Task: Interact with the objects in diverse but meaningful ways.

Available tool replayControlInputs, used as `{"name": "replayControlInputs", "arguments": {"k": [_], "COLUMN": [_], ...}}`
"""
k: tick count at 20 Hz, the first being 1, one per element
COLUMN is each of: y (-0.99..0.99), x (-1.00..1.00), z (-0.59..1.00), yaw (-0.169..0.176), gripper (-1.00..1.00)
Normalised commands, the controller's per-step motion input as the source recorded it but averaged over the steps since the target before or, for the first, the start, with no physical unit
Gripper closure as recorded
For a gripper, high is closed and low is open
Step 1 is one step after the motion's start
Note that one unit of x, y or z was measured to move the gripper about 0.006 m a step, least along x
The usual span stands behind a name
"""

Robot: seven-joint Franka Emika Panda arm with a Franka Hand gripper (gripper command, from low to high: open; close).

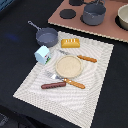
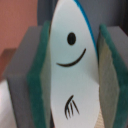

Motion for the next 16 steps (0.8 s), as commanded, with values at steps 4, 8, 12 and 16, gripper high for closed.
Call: {"name": "replayControlInputs", "arguments": {"k": [4,8,12,16], "y": [0.21,0.14,0.05,0.0], "x": [0.52,0.48,0.41,0.38], "z": [0.0,0.0,-0.01,-0.03], "yaw": [-0.051,-0.051,-0.033,-0.021], "gripper": [1.0,1.0,1.0,1.0]}}
